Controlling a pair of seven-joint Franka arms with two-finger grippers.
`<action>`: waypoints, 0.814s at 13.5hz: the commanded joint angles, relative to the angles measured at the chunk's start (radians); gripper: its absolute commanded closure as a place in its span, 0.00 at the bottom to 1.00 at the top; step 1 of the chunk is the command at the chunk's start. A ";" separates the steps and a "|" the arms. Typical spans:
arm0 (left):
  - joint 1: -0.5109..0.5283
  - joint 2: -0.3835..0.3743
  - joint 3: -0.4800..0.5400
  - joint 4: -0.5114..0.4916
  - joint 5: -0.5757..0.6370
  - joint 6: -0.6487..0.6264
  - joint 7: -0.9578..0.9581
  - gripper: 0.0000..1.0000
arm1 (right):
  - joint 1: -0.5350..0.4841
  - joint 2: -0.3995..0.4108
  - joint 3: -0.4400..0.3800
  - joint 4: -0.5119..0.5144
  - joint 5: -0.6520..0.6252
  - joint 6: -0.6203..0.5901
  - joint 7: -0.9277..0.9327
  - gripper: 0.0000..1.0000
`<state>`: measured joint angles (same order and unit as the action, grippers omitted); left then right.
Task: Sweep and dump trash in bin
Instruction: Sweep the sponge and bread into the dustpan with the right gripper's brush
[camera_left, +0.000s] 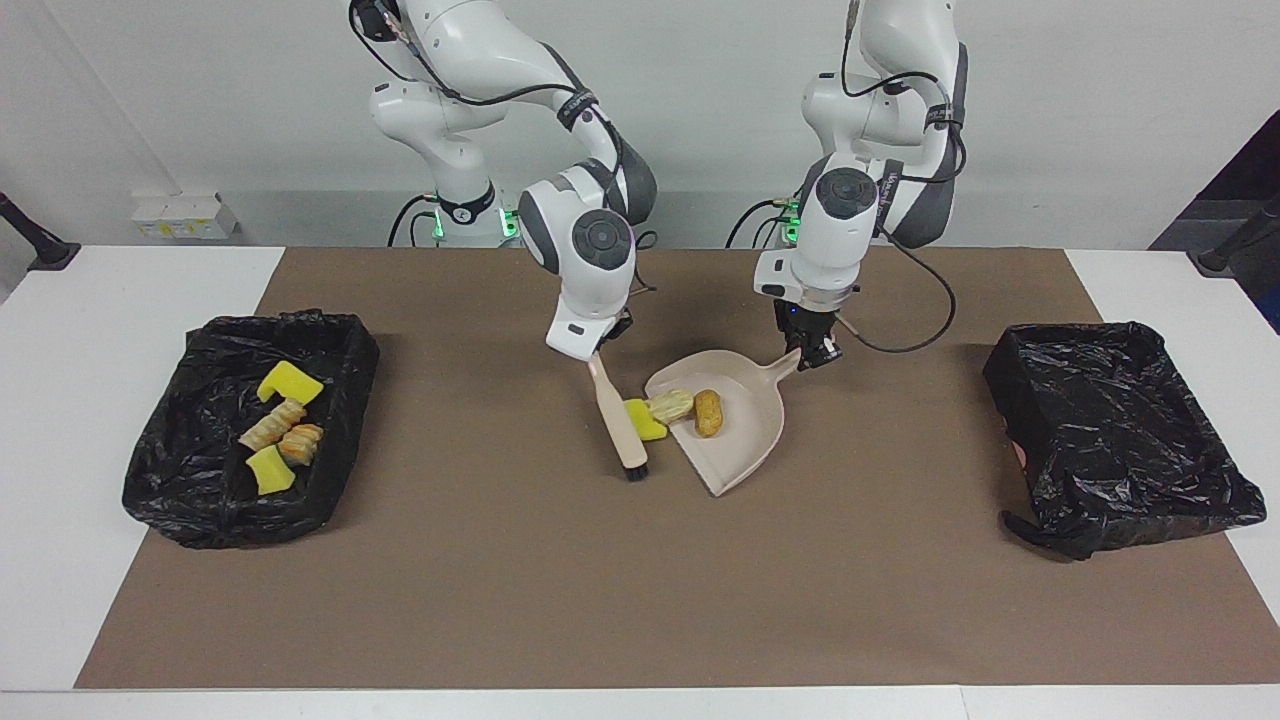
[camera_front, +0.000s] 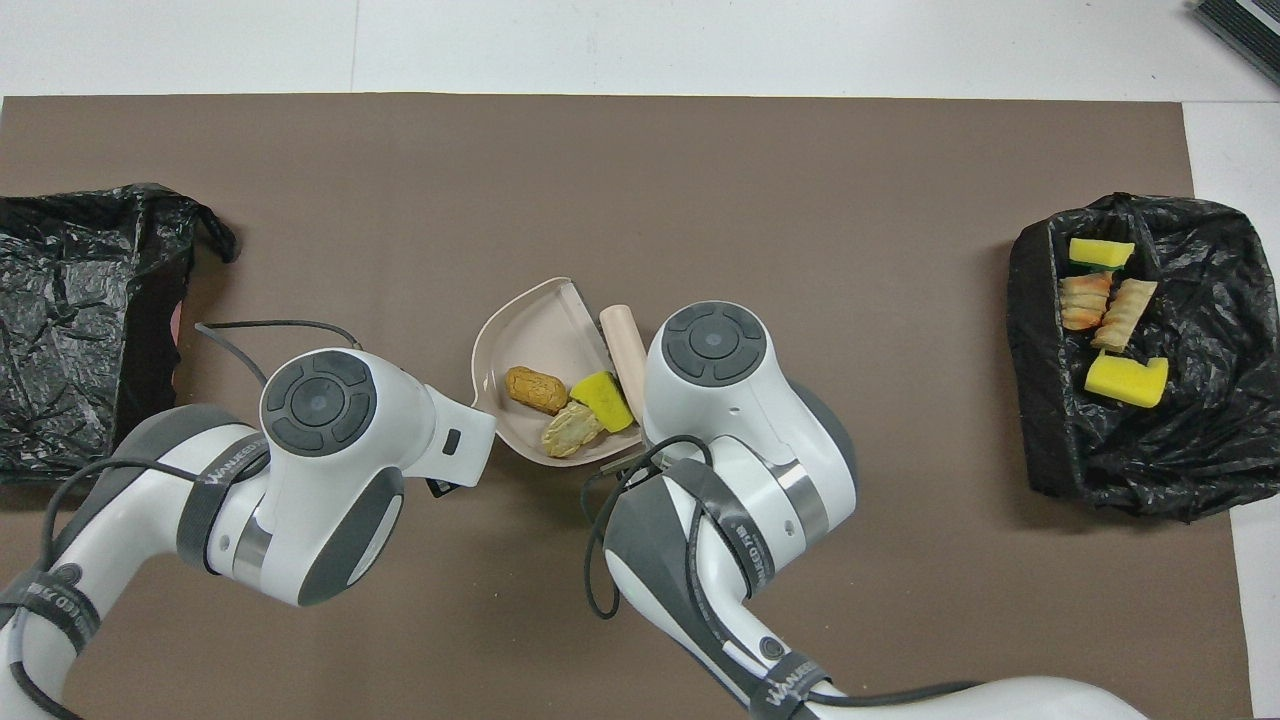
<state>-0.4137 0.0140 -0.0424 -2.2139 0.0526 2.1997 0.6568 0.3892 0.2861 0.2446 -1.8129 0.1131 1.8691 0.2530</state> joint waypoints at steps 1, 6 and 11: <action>-0.002 -0.026 0.006 -0.030 -0.025 0.026 -0.013 1.00 | 0.005 -0.005 -0.001 0.017 0.027 -0.008 0.035 1.00; 0.016 -0.022 0.009 -0.024 -0.034 0.026 -0.117 1.00 | 0.005 -0.065 0.012 0.015 0.050 -0.022 0.043 1.00; 0.050 -0.022 0.007 -0.021 -0.057 0.028 -0.129 1.00 | 0.005 -0.107 0.064 0.009 0.065 -0.031 0.098 1.00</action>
<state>-0.3860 0.0141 -0.0315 -2.2153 0.0149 2.2059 0.5356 0.4031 0.2046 0.2877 -1.7944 0.1524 1.8462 0.3197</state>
